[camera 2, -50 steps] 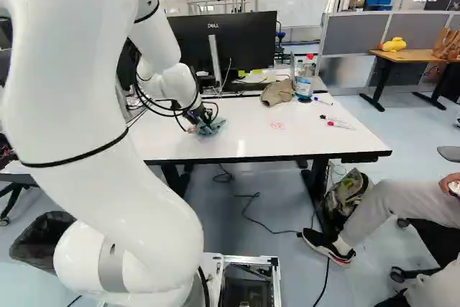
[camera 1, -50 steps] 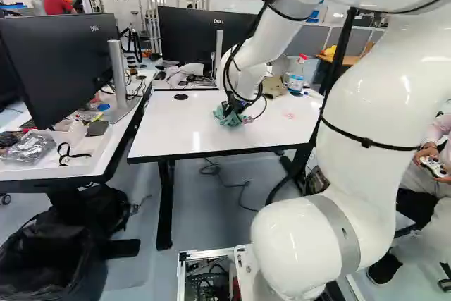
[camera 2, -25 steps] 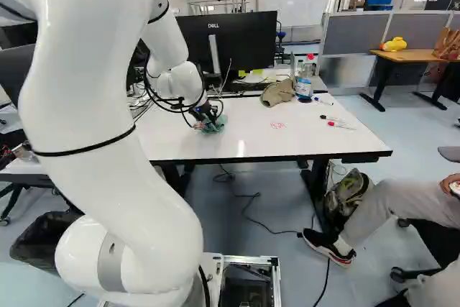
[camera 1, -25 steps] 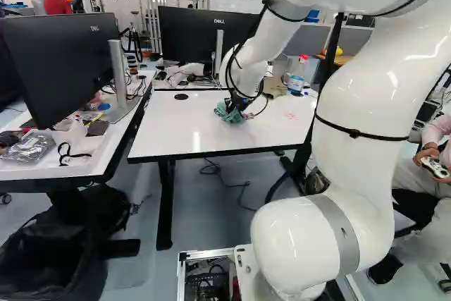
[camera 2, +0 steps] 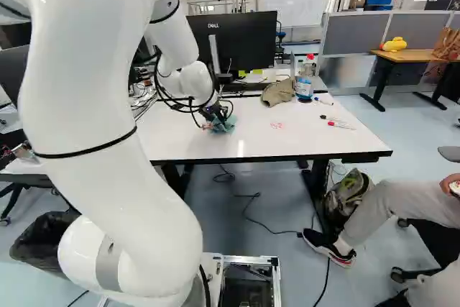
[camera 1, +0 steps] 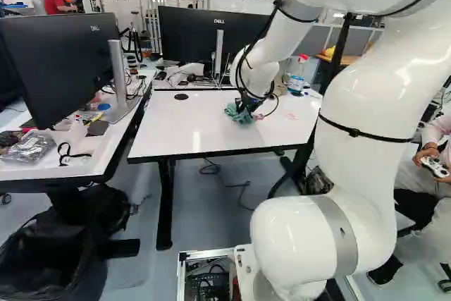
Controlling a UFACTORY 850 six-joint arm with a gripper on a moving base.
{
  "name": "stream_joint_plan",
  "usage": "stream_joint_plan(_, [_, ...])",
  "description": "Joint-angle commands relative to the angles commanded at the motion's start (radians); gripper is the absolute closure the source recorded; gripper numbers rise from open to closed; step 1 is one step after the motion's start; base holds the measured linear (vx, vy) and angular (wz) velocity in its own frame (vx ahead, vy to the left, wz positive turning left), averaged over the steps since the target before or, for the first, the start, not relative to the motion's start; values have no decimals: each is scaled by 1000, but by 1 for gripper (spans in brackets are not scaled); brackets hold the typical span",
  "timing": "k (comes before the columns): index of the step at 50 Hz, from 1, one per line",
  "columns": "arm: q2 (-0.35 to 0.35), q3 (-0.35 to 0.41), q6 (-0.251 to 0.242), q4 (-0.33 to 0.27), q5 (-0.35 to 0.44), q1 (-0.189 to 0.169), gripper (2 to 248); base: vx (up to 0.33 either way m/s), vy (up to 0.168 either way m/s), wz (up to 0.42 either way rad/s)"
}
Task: Clean the table with the green towel
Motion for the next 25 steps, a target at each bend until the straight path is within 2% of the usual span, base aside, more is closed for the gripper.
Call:
stream_joint_plan(13, [53, 60, 0, 0, 0, -4, 200, 0, 0, 0])
stream_joint_plan(25, [109, 121, 0, 0, 0, 11, 200, 0, 0, 0])
